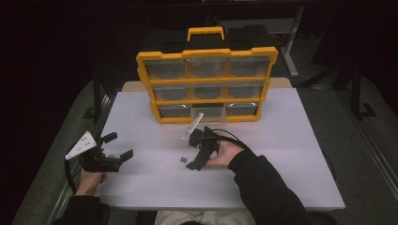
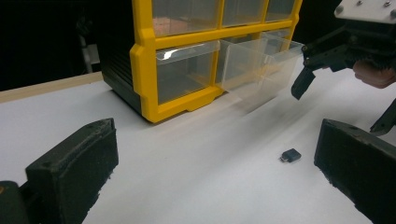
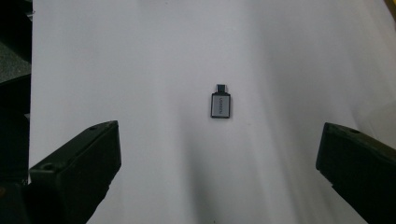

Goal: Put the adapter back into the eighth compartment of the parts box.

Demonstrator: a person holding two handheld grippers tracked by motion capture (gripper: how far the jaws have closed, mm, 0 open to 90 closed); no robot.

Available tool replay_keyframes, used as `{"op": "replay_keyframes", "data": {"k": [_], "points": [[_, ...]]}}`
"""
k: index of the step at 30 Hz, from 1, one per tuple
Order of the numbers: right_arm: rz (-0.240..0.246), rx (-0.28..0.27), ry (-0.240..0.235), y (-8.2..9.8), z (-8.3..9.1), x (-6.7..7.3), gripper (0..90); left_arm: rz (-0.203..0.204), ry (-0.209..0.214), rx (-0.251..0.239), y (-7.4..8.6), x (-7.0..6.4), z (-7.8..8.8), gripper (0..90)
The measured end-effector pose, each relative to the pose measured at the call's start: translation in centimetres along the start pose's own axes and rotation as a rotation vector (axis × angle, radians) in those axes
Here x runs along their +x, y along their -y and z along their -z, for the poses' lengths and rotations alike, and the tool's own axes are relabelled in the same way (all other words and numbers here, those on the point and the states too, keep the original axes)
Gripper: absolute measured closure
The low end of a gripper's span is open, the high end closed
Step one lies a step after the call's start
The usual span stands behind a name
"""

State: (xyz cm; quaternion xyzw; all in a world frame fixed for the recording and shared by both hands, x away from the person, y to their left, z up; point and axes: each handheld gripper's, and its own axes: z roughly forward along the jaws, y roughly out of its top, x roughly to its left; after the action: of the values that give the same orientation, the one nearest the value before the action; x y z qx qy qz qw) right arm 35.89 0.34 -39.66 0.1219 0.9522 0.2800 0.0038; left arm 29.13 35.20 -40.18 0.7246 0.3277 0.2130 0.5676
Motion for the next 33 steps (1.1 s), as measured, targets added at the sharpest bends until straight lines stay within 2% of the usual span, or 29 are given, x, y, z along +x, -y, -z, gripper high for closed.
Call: {"op": "replay_keyframes", "data": {"k": [4,6,10,21,29,31,33], "points": [[0.004,0.005,-0.002,-0.2,-0.7,0.0,0.0,-0.001,0.001,-0.002,0.0,0.0,0.0,0.0],[0.019,-0.001,-0.006,-0.3,-0.9,0.1,4.7,-0.001,0.002,-0.002,0.0,0.0,0.0,0.0],[0.032,-0.006,-0.016,-0.5,-1.4,0.1,8.1,-0.004,0.003,0.000,0.0,0.0,0.0,0.0],[0.026,-0.007,-0.044,-0.9,-2.7,-0.2,14.4,-0.006,0.007,0.000,0.0,0.0,0.0,0.0],[0.017,0.009,-0.054,-0.8,-3.7,-0.6,22.4,-0.006,0.009,-0.001,0.0,0.0,0.0,0.0],[0.022,0.015,-0.043,-0.9,-3.9,-0.6,28.3,-0.007,0.009,-0.001,0.0,0.0,0.0,0.0],[0.023,0.011,-0.037,-0.9,-4.0,-0.6,29.7,-0.005,0.009,0.001,0.0,0.0,0.0,0.0]]}}
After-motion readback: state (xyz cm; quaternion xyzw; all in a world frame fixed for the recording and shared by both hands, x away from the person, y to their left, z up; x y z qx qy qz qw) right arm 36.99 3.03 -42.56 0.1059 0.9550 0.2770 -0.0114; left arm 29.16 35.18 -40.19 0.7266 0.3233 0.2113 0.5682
